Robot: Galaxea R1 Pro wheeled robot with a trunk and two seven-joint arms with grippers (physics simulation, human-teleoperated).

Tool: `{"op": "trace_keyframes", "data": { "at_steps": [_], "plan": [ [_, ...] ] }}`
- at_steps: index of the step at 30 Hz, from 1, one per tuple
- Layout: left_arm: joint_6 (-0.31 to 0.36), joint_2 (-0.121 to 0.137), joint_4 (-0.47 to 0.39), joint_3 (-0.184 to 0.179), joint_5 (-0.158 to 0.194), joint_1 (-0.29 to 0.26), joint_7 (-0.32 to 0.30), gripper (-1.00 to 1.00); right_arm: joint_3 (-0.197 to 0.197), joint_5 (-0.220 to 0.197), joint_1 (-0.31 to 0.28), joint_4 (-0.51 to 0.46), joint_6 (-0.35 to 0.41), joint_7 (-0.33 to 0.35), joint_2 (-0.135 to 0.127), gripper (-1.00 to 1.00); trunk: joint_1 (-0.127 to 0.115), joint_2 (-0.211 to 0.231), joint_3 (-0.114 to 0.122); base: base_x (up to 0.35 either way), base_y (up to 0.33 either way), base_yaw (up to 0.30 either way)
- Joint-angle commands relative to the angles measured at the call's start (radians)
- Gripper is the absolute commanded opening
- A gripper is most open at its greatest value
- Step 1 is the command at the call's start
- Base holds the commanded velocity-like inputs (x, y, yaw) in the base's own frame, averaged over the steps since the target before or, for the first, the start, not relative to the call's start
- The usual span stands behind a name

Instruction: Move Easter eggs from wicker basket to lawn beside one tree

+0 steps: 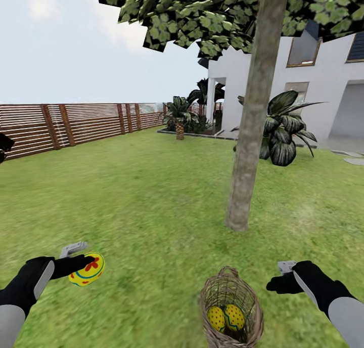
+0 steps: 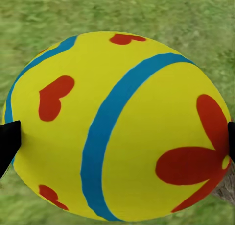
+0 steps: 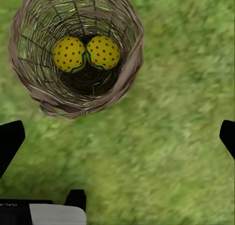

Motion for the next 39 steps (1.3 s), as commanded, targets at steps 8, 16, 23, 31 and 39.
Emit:
{"op": "trace_keyframes", "data": {
  "at_steps": [8, 16, 23, 31, 39],
  "plan": [
    [0.007, 0.0, 0.001, 0.002, 0.002, -0.001, -0.002, -1.0, 0.006, -0.01, -0.001, -0.001, 0.005, -0.024, -0.002, 1.0, -0.03, 0.055, 0.023, 0.018, 0.294, 0.0],
    [0.011, 0.0, 0.07, 0.0, 0.003, -0.001, 0.001, -1.0, 0.005, -0.01, -0.001, -0.003, 0.002, -0.025, -0.005, 1.0, -0.061, 0.111, 0.048, 0.145, 0.279, 0.0],
    [0.01, 0.0, 0.087, 0.0, 0.004, -0.001, -0.001, -1.0, 0.004, -0.01, -0.001, -0.003, 0.002, -0.024, -0.006, 1.0, -0.088, 0.16, 0.07, 0.192, 0.256, 0.0],
    [0.008, -0.002, 0.085, -0.002, 0.004, -0.001, 0.001, -1.0, 0.0, -0.012, -0.001, -0.003, 0.002, -0.023, -0.016, 1.0, -0.119, 0.216, 0.095, 0.193, 0.255, 0.0],
    [0.005, -0.018, 0.084, -0.008, -0.001, -0.001, 0.005, -1.0, 0.001, -0.012, -0.001, -0.003, 0.004, -0.024, -0.019, 1.0, -0.149, 0.272, 0.121, 0.166, 0.133, 0.0]
  ]
}}
